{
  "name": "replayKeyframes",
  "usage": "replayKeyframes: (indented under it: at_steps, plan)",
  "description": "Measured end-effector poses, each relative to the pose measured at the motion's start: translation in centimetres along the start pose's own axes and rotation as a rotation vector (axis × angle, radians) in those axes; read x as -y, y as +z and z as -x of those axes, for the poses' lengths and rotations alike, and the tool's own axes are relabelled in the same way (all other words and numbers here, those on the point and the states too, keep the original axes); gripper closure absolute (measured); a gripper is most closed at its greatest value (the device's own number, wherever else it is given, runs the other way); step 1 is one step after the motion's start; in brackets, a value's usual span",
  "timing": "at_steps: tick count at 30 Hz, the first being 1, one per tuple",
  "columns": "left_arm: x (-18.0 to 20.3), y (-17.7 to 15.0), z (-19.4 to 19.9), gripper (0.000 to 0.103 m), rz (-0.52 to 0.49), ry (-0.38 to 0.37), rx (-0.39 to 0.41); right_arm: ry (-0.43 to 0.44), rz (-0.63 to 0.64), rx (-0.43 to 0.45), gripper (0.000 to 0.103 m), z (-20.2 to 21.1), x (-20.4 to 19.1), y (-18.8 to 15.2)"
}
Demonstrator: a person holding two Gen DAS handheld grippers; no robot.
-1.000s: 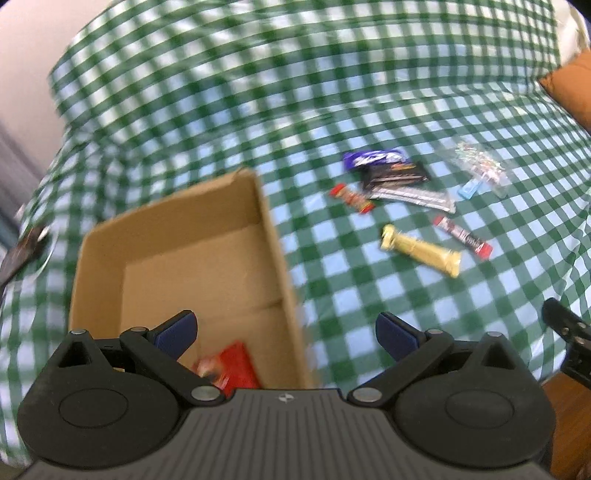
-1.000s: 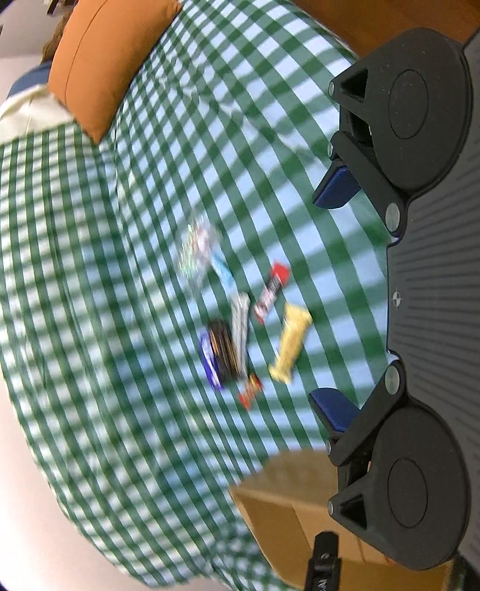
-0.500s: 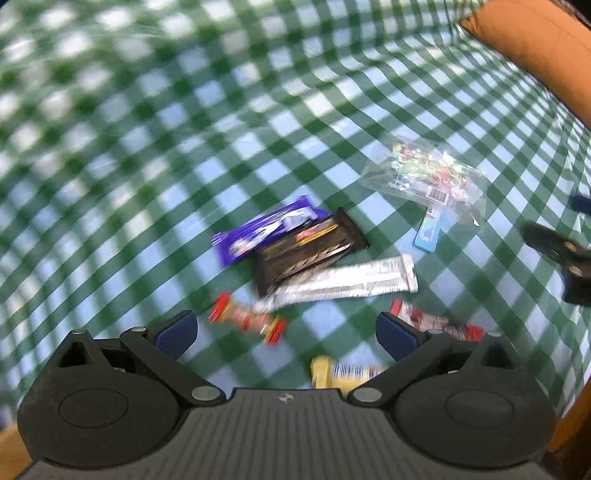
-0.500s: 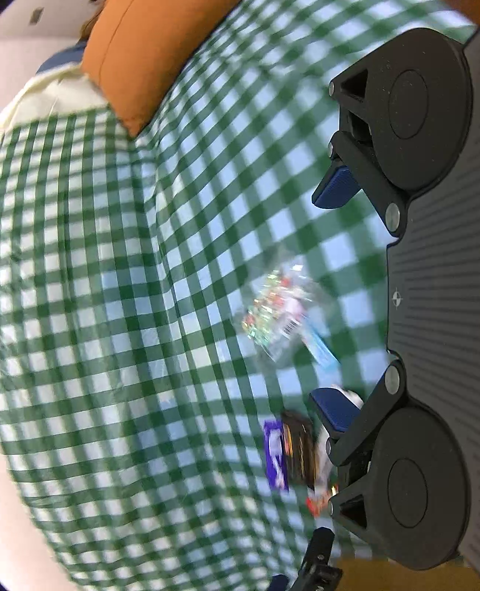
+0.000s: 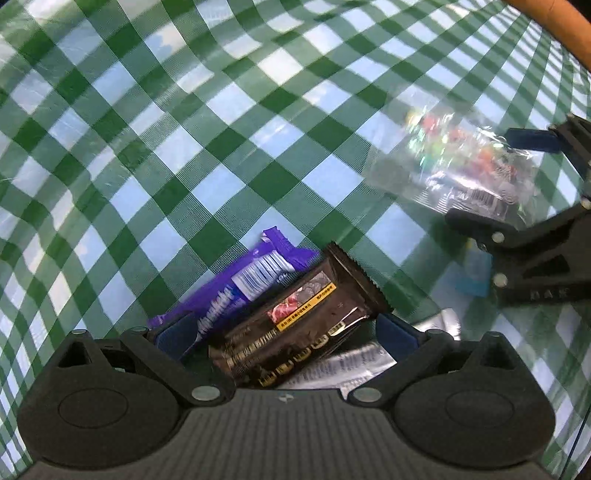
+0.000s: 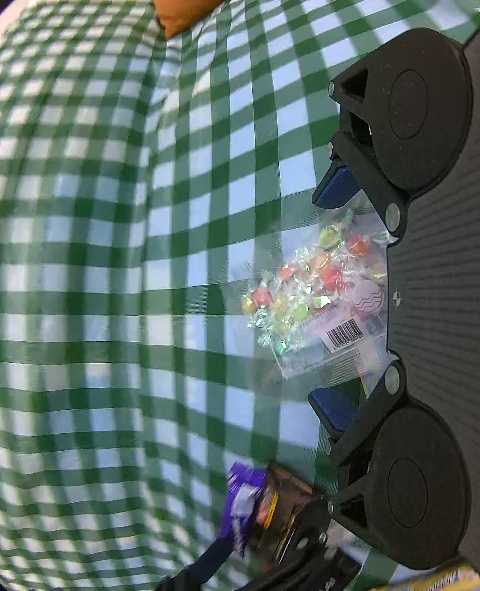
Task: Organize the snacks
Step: 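Grasp the clear candy bag with the right gripper while the left gripper grasps the dark chocolate bar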
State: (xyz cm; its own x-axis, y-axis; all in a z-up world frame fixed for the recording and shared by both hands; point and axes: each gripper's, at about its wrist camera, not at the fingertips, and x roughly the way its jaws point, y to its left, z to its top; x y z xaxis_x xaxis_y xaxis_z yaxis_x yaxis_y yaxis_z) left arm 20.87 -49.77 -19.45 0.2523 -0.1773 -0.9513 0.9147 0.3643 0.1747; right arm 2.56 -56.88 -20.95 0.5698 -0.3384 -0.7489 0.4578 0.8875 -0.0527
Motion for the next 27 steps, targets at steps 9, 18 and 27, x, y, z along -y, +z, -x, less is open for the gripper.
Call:
replayKeyframes:
  at_steps: [9,18,27]
  plan:
    - [-1.2,-0.6,0.5,0.04,0.023,-0.025,0.019,0.019,0.013,0.018,0.009,-1.8,1.1,-0.4]
    - [-3.1,-3.1,4.6,0.048,0.166,-0.08,0.07,-0.029,0.032,0.108,0.089,1.4,-0.1,-1.4]
    - [-2.8,-6.3,12.0,0.048,0.238,-0.088,0.158,-0.048,-0.041,0.206,0.091,9.1,-1.9,-3.1]
